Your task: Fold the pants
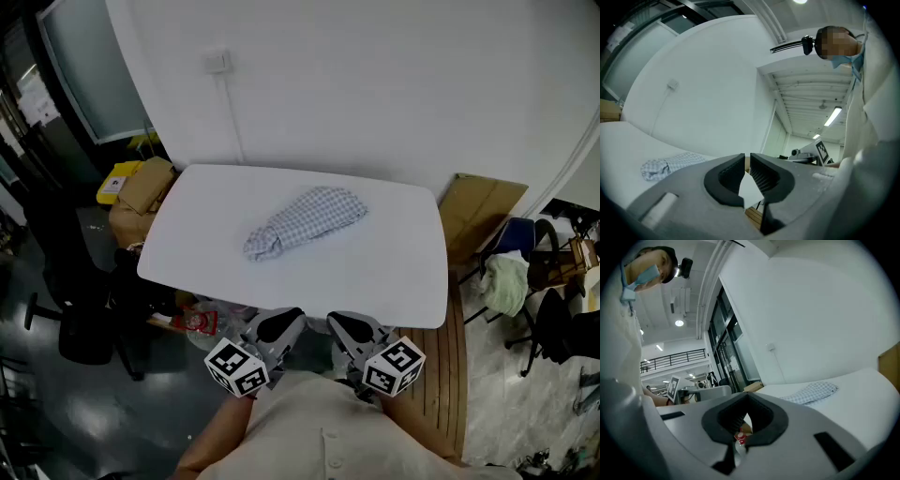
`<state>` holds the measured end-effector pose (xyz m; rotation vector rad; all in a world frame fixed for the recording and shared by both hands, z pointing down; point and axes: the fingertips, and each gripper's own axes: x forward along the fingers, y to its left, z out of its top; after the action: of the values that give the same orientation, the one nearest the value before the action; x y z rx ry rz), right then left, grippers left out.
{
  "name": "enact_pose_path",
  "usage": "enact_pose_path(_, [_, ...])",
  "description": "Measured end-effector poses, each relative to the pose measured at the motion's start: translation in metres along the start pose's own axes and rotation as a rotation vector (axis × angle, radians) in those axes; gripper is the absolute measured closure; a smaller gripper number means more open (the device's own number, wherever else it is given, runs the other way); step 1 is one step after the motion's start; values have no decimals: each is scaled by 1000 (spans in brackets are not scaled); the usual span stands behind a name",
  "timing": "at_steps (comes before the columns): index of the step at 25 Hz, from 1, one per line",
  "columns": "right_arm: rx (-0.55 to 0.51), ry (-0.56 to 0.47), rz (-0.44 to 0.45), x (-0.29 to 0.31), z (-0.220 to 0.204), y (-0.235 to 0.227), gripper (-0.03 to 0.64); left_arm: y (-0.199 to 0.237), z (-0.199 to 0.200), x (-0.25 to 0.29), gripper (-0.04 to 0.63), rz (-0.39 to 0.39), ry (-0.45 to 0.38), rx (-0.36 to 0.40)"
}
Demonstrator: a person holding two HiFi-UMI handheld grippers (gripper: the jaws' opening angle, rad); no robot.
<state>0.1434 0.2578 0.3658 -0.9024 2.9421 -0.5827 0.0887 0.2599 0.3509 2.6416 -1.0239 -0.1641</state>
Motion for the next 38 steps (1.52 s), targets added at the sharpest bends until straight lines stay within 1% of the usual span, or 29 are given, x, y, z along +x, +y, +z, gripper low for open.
enact_pose_path(9, [-11,16,12,11,0,4,601,8,3,-7,555,7,-10,-3])
enact_pose_path(15, [37,-3,45,19,-2,7,598,14,2,-14,555,16,-16,-16])
enact_pose_path(19, [2,21,65,27,-4,11,598,19,0,-16,555,13,-9,-21])
enact_pose_path(22, [2,26,64,34,-4,10,597,26,-1,-15,555,6,-6,-33])
enact_pose_path(27, [-1,44,64,53,-3,3,592,45,1,-12,555,-4,-2,-50])
enact_pose_path(31, [-5,70,75,74,-4,-1,547,65,3,-10,555,-18,-5,-67])
enact_pose_path(35, [-27,99,74,96,-4,-8,534,89,10,-8,554,-26,-32,-92])
enact_pose_path(38, [-43,124,66,115,-6,-16,528,111,11,-5,547,-27,-21,-98])
